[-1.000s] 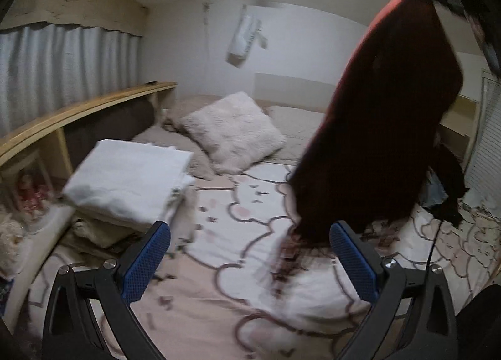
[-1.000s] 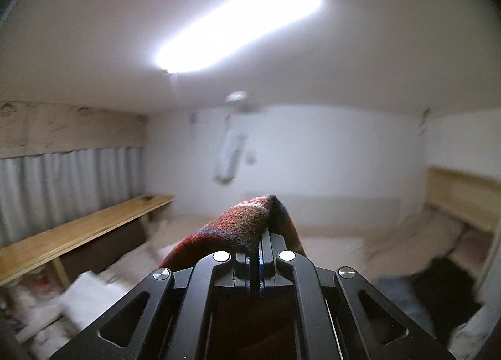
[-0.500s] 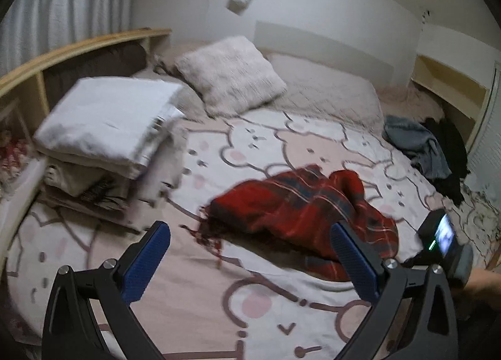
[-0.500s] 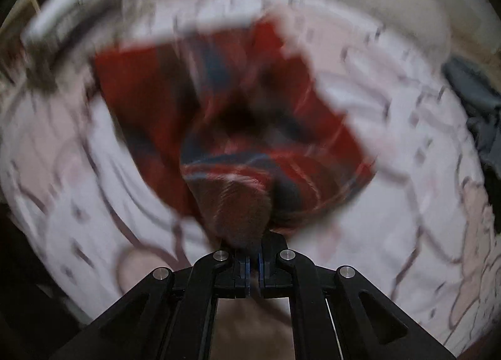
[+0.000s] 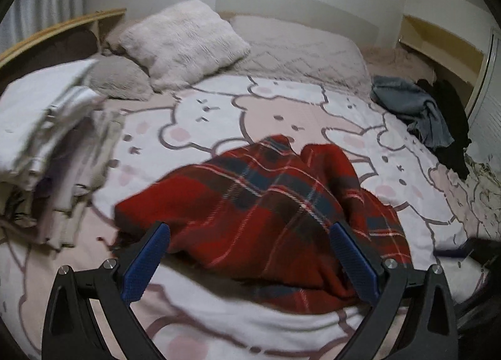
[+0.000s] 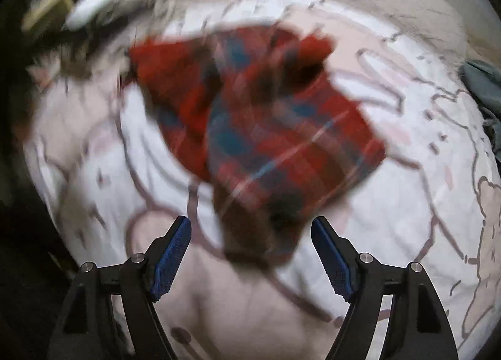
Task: Fold clothes
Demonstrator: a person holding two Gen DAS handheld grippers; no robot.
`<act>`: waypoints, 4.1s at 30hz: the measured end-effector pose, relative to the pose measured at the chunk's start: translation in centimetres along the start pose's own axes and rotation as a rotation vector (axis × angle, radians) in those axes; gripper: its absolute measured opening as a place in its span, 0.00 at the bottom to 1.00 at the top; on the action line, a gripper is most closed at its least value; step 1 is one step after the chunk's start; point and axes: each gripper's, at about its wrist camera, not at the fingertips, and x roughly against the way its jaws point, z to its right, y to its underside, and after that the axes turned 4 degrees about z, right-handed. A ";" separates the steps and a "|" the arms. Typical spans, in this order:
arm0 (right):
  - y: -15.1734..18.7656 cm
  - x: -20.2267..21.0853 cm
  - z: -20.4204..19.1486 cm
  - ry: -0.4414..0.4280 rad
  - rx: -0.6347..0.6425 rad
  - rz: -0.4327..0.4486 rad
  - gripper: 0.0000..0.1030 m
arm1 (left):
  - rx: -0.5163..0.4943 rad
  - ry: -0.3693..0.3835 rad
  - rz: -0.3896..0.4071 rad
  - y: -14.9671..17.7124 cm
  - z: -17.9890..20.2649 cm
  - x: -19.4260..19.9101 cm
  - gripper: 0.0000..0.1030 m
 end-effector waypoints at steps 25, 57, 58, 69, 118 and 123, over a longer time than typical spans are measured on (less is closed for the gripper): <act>-14.6 -5.4 8.8 -0.028 -0.337 0.069 0.05 | -0.072 -0.142 -0.022 -3.9 -1.0 -5.2 0.01; 3.7 -7.8 -15.2 -0.261 0.312 -0.279 0.05 | 0.013 -0.222 0.109 0.8 -8.9 9.5 0.65; 4.6 -8.2 -15.5 -0.272 0.327 -0.296 0.05 | 0.021 -0.220 0.101 1.2 -8.9 9.1 0.65; -1.0 -3.3 -10.5 -0.216 0.195 -0.070 0.72 | 0.051 -0.222 0.042 3.7 -7.5 4.7 0.65; -2.3 20.2 10.9 0.101 -0.432 0.503 0.04 | -0.161 0.071 0.090 -3.3 0.2 2.9 0.65; 0.9 14.4 17.9 0.257 -0.544 0.267 0.04 | -0.272 0.167 0.047 -7.6 4.4 -2.0 0.70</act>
